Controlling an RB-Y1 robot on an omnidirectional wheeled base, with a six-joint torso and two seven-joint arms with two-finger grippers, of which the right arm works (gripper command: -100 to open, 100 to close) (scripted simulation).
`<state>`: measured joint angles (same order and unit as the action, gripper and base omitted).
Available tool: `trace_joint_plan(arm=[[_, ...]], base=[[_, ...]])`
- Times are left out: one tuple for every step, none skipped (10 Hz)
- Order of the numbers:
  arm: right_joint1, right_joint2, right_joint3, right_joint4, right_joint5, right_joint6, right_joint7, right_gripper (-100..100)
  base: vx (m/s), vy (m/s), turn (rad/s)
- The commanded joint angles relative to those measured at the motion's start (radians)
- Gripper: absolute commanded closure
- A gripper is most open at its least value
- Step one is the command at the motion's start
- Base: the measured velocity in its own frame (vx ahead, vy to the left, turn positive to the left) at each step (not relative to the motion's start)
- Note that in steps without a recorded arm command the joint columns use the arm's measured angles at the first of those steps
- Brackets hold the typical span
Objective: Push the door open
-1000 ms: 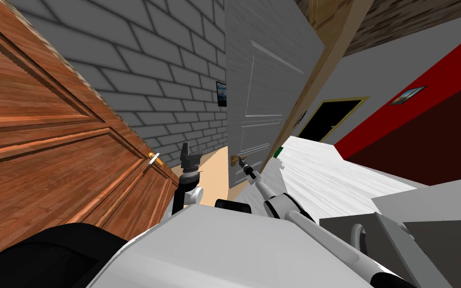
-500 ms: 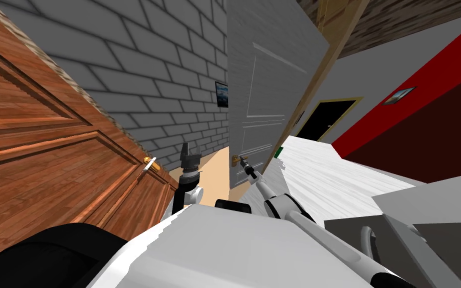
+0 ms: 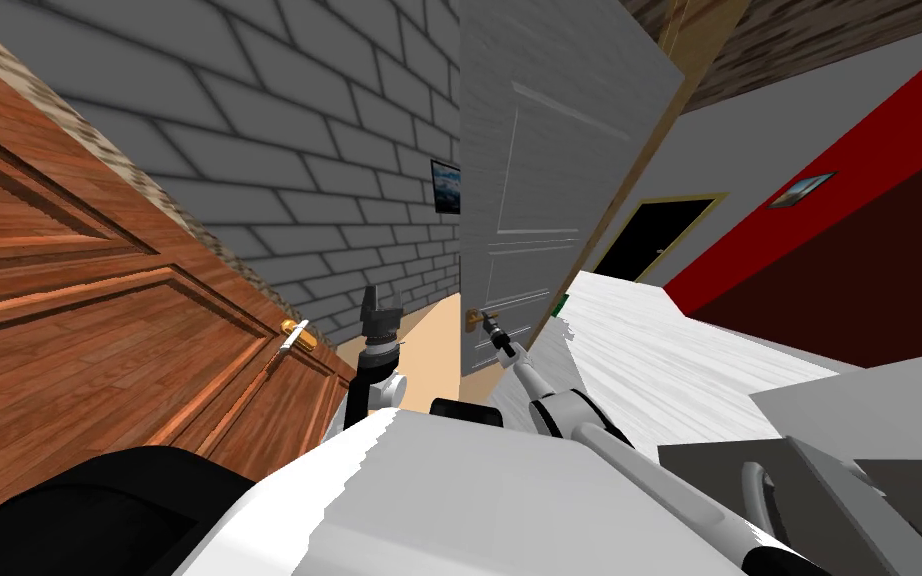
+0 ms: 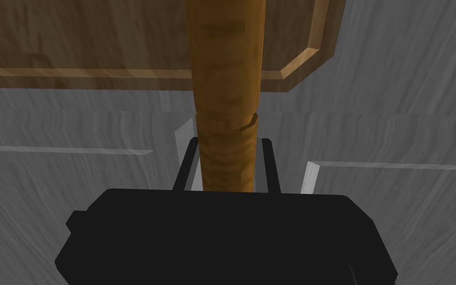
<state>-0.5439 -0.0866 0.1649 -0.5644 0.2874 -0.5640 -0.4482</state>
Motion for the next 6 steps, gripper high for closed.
trace_joint_plan(arm=[[0.007, -0.009, -0.021, -0.027, -0.009, 0.015, 0.018, 100], [0.008, -0.008, -0.036, -0.026, -0.017, 0.020, 0.030, 100], [0.008, -0.008, -0.036, -0.026, -0.017, 0.020, 0.030, 100], [0.010, -0.008, -0.049, -0.025, -0.025, 0.025, 0.042, 100], [0.011, -0.007, -0.061, -0.025, -0.032, 0.029, 0.053, 100], [0.011, -0.007, -0.066, -0.024, -0.034, 0.030, 0.057, 100]], base=[[0.098, 0.125, -0.068], [0.096, 0.164, -0.053], [0.082, 0.132, -0.043], [0.104, 0.105, -0.017], [0.142, 0.154, -0.030], [0.128, 0.160, -0.053]])
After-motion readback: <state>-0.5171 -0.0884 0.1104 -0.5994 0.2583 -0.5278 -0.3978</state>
